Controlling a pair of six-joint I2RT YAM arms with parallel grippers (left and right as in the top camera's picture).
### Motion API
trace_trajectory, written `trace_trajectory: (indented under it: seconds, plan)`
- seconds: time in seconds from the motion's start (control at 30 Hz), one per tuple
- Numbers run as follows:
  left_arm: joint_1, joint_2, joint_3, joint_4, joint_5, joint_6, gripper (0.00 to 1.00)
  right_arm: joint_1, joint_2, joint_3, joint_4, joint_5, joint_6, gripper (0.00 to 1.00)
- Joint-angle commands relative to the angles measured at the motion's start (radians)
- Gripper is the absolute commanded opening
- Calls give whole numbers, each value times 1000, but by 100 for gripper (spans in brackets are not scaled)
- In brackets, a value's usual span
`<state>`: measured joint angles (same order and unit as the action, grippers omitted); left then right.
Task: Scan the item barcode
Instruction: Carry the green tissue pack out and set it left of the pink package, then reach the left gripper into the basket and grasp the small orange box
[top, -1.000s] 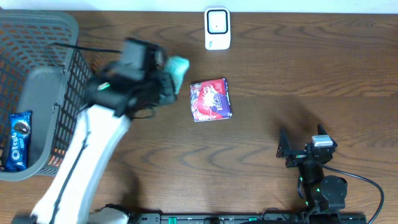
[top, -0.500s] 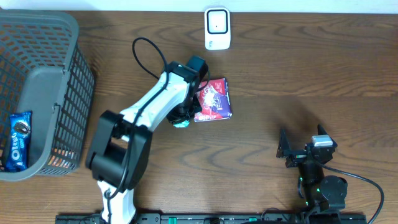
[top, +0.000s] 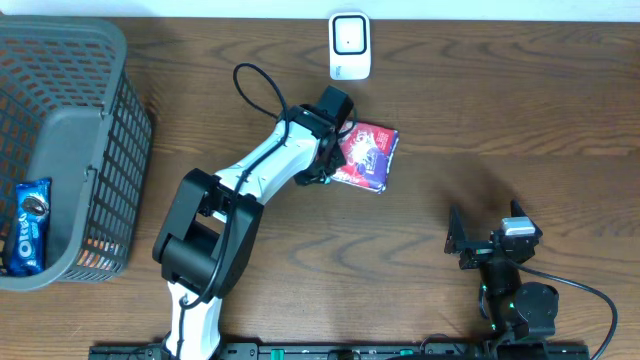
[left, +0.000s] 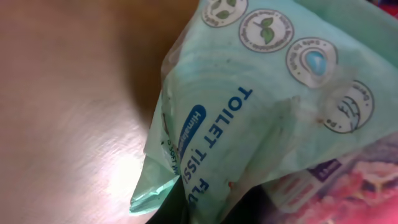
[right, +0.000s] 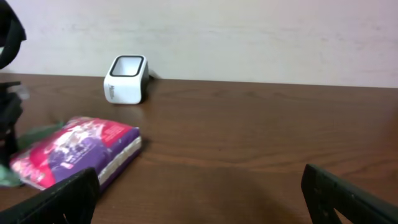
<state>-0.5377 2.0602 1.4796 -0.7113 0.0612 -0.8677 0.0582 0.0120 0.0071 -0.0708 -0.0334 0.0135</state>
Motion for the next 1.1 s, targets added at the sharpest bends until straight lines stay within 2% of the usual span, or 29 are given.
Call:
trace_trajectory:
  seconds: [0.0,0.17,0.3,0.37,0.4,0.57,0.6,0.8,0.93,1.0,1.07]
  plan:
    - [14,20,-2,45,5,41,8,-9,-5,-1,-4,2,-11,99]
    - [61,7,27,35,-14,137,7,-9,-5,-1,-4,2,-11,99]
    - [116,-16,44,5,-62,140,8,-9,-5,-1,-4,2,-11,99]
    - [145,-22,44,-2,-51,168,25,-9,-5,-1,-4,2,-11,99]
    - [155,-22,44,-3,-34,195,29,-9,-5,-1,-4,2,-11,99]
    - [182,-31,50,-5,99,278,65,-9,-5,-1,-4,1,-11,99]
    - [185,-40,56,-8,124,295,68,-9,-5,-1,-4,2,-11,99]
    - [209,-219,70,-5,156,324,70,-9,-5,-1,-4,2,-11,99]
    - [253,-394,75,40,154,396,70,-9,-5,-1,-4,2,-11,99]
    - [294,-490,75,62,100,432,70,-9,-5,-1,-4,2,-11,99]
    - [348,-581,75,67,-57,446,70,-9,-5,-1,-4,2,-11,99]
